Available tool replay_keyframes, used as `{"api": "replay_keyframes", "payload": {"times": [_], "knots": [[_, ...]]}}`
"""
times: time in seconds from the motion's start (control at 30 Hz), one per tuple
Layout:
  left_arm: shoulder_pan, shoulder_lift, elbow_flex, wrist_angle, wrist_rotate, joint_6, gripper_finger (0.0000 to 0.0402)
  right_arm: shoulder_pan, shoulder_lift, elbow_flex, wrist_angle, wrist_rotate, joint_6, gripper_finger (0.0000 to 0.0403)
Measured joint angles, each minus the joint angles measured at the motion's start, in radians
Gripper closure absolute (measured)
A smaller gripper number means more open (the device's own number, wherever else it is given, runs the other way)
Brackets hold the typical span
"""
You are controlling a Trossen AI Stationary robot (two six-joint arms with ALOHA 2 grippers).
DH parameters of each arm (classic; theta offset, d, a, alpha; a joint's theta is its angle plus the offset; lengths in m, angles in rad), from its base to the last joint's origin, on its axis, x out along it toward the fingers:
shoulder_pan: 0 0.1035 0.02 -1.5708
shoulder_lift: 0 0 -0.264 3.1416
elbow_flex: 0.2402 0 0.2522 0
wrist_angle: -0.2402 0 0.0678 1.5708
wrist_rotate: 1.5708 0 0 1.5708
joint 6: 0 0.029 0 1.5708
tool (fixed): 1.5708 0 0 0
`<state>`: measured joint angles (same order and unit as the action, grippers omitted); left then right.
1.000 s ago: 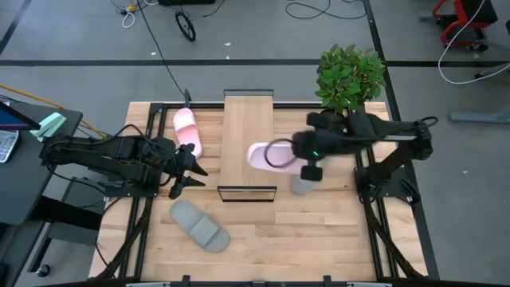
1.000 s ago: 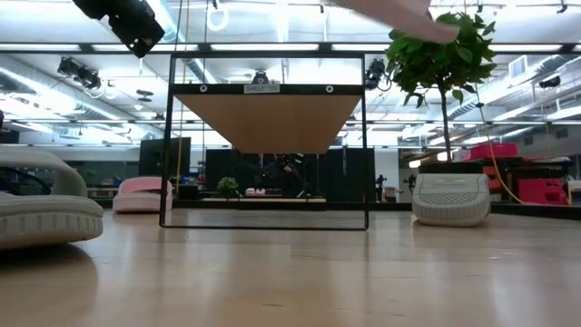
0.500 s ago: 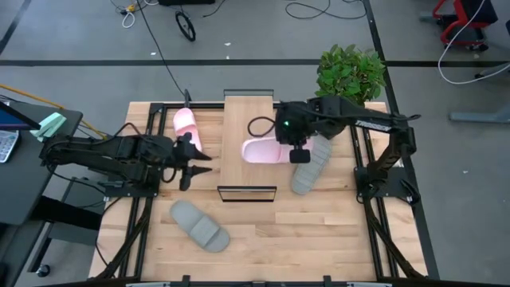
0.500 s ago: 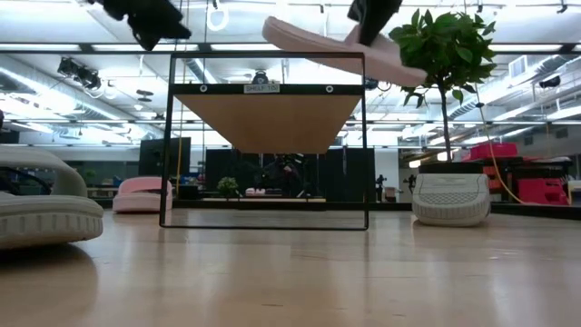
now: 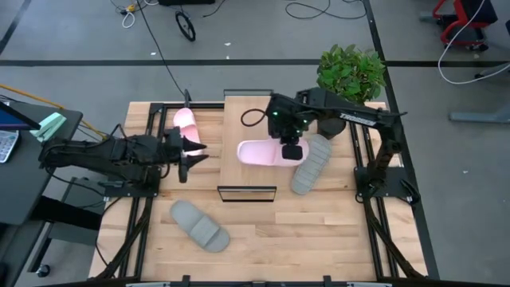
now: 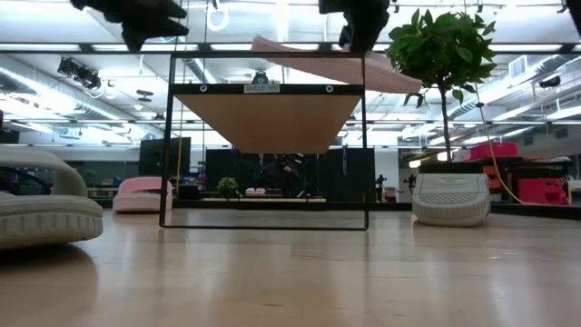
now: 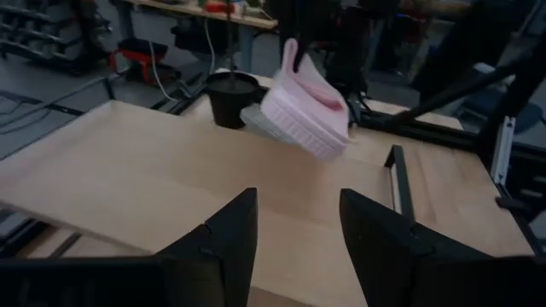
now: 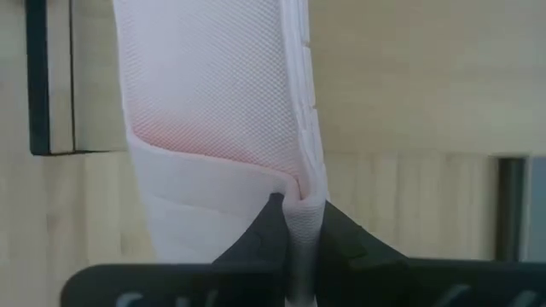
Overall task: Pick and place slides into the shelf
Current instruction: Put the bottom pink slides on top of the shelf
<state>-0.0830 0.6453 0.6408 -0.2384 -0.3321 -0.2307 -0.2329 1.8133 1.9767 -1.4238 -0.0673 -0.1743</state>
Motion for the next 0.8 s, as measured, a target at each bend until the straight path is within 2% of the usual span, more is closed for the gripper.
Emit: {"api": "replay_keyframes", "payload": {"times": [0.2,0.33,0.43,0.8], "knots": [[0.000,-0.069,-0.041,-0.005,-0.033,-0.019,0.0230,0.002,0.149,0.255,-0.150,-0.019,0.083,0.0375],[0.000,-0.083,-0.042,-0.008,-0.038,-0.012,0.0230,-0.001,0.214,0.370,-0.143,-0.200,0.130,0.0375],[0.000,-0.087,-0.042,-0.015,-0.038,0.004,0.0230,0.002,0.232,0.378,-0.144,-0.239,0.147,0.0375],[0.000,-0.090,-0.043,-0.023,-0.038,0.033,0.0230,0.031,0.276,0.377,-0.141,-0.207,0.181,0.0375]]}}
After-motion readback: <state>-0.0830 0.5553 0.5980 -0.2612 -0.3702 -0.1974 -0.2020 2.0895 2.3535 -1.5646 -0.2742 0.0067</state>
